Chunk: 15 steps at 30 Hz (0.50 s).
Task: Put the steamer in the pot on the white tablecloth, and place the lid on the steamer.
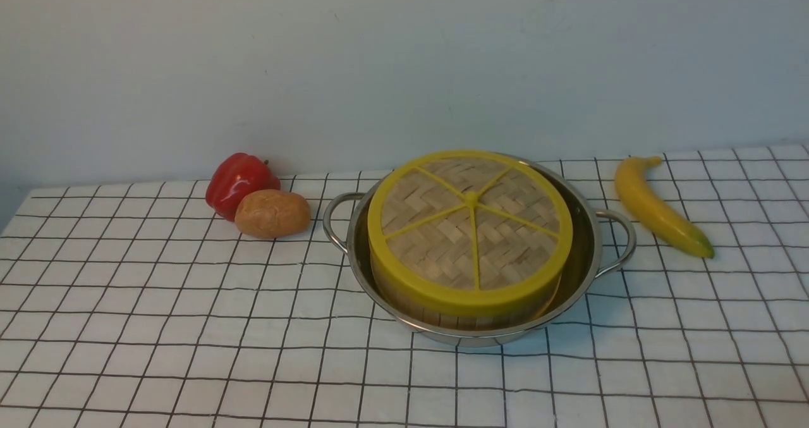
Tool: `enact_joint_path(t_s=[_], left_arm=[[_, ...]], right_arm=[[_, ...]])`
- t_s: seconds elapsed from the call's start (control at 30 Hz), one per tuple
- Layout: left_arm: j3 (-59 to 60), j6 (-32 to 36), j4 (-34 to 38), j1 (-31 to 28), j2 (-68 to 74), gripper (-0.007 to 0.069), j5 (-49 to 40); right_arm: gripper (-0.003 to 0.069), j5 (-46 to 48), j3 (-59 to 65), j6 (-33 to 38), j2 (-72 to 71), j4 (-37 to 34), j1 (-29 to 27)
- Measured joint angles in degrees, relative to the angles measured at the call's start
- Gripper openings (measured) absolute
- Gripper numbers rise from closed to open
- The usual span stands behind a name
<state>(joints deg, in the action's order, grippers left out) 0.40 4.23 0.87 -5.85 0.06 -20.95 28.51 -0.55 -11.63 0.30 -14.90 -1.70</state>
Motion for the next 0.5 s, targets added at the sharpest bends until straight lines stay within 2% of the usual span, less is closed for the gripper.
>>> enact_joint_path(t_s=[0.5], left_arm=[[0.0, 0.0, 0.0, 0.0, 0.0, 0.0208, 0.0]], right_arm=[[0.0243, 0.0, 0.0, -0.1, 0.0, 0.0, 0.0]])
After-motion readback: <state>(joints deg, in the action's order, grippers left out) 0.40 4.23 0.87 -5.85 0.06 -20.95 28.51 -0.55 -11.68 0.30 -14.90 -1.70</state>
